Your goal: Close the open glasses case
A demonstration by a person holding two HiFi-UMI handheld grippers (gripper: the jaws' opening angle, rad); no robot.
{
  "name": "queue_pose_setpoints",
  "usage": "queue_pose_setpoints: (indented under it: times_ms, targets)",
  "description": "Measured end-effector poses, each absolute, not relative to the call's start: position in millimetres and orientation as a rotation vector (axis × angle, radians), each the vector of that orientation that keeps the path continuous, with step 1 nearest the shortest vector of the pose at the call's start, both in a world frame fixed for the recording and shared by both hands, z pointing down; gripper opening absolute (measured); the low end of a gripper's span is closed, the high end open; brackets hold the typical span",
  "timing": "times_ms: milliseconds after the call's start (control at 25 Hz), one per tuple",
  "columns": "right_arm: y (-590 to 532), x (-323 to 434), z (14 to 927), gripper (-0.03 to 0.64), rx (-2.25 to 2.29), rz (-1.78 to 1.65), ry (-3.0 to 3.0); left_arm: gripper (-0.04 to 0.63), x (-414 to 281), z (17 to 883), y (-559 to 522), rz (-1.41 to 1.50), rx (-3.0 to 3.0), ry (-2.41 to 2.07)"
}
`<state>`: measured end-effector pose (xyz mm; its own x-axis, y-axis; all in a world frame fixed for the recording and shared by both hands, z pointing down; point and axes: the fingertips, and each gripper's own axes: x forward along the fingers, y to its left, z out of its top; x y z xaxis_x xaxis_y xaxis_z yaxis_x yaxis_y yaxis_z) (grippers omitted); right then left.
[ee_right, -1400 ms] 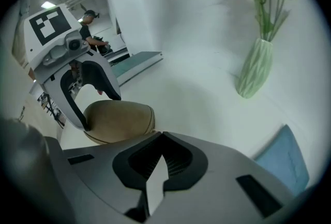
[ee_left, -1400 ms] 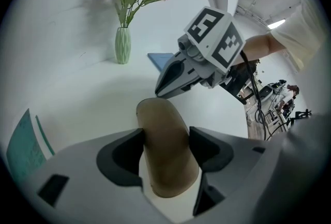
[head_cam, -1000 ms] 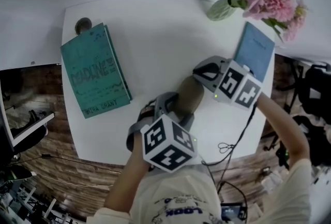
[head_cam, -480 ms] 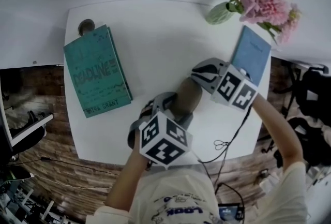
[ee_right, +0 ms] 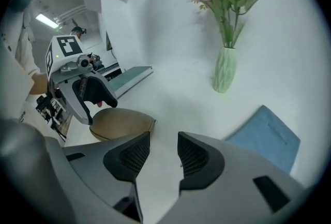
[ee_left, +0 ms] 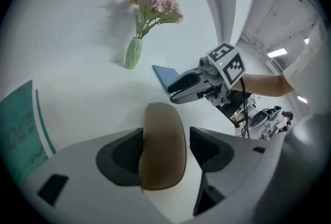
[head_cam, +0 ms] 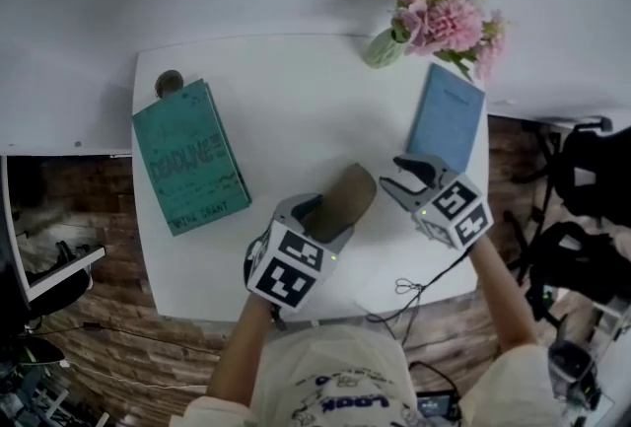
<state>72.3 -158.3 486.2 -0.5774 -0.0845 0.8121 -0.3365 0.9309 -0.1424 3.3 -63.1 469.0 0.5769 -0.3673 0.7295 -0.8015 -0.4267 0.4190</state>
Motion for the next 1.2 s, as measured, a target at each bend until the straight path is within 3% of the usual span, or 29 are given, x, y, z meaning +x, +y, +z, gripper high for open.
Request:
queue_pose_setpoints:
  times_ms: [240, 440, 680, 1200]
  targets:
    - [-161.2, 86.3, 433.0, 0.14, 0.707, 0.484, -2.34, 0.281, 10.0, 428.0, -63.1, 0.64, 2.098, -1.01]
    - [-153.4, 74.1, 339.5, 0.037, 1.144, 0.468, -2.479, 0.263, -2.0, 359.8, -85.6, 0.485, 2.211, -1.265]
    - [-131.5, 61.7, 259.3, 0.029, 1.387, 0.307, -2.65, 0.006, -38.2, 276.4, -94.9, 0.3, 2.287, -1.684]
    - [-84.1, 62.1, 223.3, 0.029, 1.508, 0.149, -2.661, 0.002, -59.2, 214.3, -48.4, 0.037, 2.212, -1.951]
